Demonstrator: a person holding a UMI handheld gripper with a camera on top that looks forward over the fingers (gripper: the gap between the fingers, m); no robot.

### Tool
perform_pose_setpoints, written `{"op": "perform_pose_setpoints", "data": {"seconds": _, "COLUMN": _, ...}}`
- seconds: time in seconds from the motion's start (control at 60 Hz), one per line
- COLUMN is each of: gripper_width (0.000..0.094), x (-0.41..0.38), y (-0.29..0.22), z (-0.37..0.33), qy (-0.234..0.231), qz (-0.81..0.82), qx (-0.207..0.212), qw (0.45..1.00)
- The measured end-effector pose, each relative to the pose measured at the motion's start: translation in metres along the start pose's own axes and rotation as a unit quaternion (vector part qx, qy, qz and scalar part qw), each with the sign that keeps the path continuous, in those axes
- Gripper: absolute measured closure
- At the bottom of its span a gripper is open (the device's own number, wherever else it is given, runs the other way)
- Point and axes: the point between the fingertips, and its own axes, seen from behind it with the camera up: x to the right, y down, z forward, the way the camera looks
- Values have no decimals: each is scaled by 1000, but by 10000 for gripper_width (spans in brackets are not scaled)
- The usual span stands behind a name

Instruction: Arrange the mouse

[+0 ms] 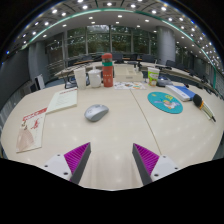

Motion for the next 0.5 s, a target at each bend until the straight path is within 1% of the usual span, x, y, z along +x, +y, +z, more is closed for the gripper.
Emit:
{"op": "perform_pose_setpoints", "data": {"seconds": 0.183, "gripper_width": 80, "x": -58, "y": -43, "z": 74, "qy": -19, "qz": 1, "qx": 8, "qw": 1000}}
{"op": "perform_pose_setpoints", "data": {"seconds": 0.35, "gripper_width": 79, "x": -75, "y": -67, "z": 130, "qy": -6, "qz": -10, "qx": -1, "qw": 1000}}
{"op": "perform_pose_setpoints", "data": {"seconds": 0.383, "gripper_width": 83, "x": -75, "y": -74, "z": 137, "qy": 0, "qz": -14, "qx": 4, "qw": 1000}}
{"op": "perform_pose_setpoints", "data": {"seconds": 0.433, "gripper_width": 81, "x": -73, "y": -80, "z": 147, "qy": 5, "qz": -18, "qx": 2, "qw": 1000}}
{"op": "perform_pose_setpoints", "data": {"seconds": 0.5, "gripper_width": 100, "x": -75, "y": -87, "z": 157, "qy": 7, "qz": -13, "qx": -1, "qw": 1000}}
